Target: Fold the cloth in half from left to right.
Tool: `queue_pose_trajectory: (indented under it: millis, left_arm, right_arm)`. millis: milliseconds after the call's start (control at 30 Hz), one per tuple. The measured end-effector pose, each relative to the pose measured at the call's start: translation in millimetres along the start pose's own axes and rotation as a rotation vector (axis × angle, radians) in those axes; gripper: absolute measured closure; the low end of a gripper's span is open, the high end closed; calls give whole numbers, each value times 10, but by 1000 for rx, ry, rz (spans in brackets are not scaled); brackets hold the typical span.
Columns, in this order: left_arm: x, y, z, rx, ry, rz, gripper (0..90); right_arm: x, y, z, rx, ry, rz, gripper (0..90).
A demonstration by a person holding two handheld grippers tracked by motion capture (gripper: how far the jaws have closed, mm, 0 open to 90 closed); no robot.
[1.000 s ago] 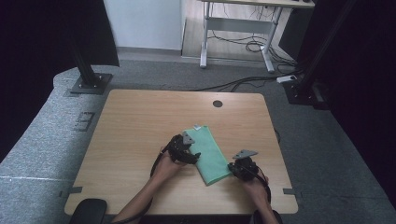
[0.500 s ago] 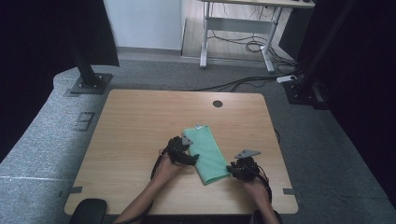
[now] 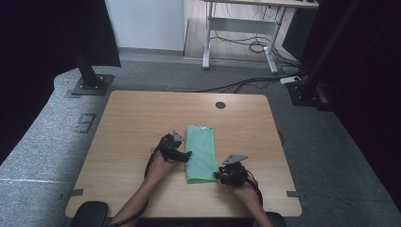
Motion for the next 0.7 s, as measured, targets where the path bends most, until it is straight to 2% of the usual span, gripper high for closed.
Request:
queue_pose_trajectory:
  millis: [167, 233, 300, 467, 700]
  left_arm:
    - [25, -12, -130, -32, -2, -11, 90]
    - [30, -69, -123, -44, 8, -5, 109]
    - [60, -180, -68, -24, 24, 5, 119]
    - [222, -430, 68, 62, 11, 13, 118]
    - [494, -564, 241, 107, 32, -11, 120]
  right_arm:
    - [-92, 111, -62, -7, -19, 2, 625]
    - [-113, 136, -76, -10, -18, 0, 621]
    - [-116, 141, -77, -8, -16, 4, 615]
    - [-112, 140, -68, -9, -6, 13, 607]
    - [-113, 141, -67, -6, -3, 16, 604]
Point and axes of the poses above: each handheld gripper's, and its own axes: y roughly forward along the jaws, x roughly out of its underside, z roughly to its right, the point moved 10 cm from there along y, roughly forward along the jaws, and after that the axes turned 13 degrees about -x, right-handed, at the moved point
